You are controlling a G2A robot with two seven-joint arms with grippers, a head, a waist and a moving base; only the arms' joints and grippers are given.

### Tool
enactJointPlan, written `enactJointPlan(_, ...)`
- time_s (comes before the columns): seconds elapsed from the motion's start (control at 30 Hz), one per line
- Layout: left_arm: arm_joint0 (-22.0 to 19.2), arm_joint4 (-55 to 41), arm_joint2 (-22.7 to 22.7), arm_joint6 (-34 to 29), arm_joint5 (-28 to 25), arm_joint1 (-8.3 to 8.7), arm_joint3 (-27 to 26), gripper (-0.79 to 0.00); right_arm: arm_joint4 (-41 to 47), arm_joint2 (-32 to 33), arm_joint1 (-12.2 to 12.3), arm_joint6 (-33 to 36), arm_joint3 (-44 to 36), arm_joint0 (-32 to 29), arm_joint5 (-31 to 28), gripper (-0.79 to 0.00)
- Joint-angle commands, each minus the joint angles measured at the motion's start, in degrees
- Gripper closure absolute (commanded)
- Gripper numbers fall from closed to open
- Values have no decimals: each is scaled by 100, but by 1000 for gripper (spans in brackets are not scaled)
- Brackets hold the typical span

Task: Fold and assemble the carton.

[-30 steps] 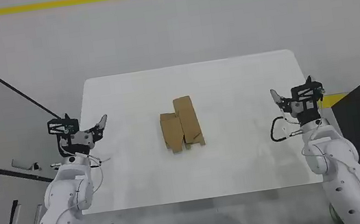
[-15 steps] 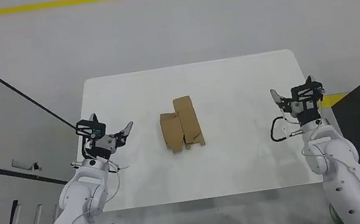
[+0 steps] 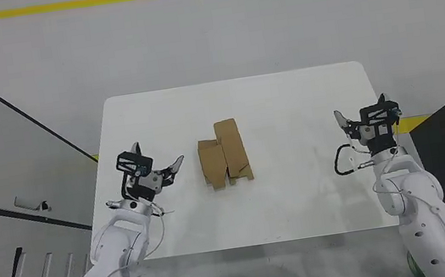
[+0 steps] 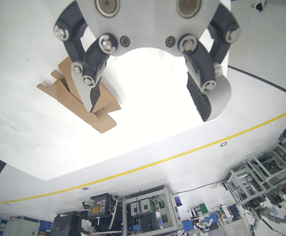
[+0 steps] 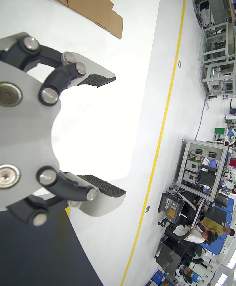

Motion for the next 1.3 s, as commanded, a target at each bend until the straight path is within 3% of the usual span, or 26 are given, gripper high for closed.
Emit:
enactJointPlan(0.0,14,380,328,173,158,-27,41,-785,0,0,0,0,0,0,0,-785)
enactJointPlan(0.1,-4,817,550,306,411,-51,72,-785,0,0,0,0,0,0,0,-785)
enactJointPlan(0.4,-7,1154,617,226,288,-37,158,-785,0,0,0,0,0,0,0,-785)
enactJointPlan(0.53,-55,1320,969,183,510,-93,153,-785,0,0,0,0,0,0,0,-785)
enactJointPlan(0.77,-322,2958,1778,-394,1118,-196,459,-785,0,0,0,0,0,0,0,-785)
enactJointPlan(1.03,-352,3192,1807,-424,1173,-197,461,-785,0,0,0,0,0,0,0,-785)
enactJointPlan(1.13,-479,5088,2027,-657,897,-141,593,-785,0,0,0,0,0,0,0,-785)
enactJointPlan(1.27,-515,5879,2218,-1108,447,-143,457,-785,0,0,0,0,0,0,0,-785)
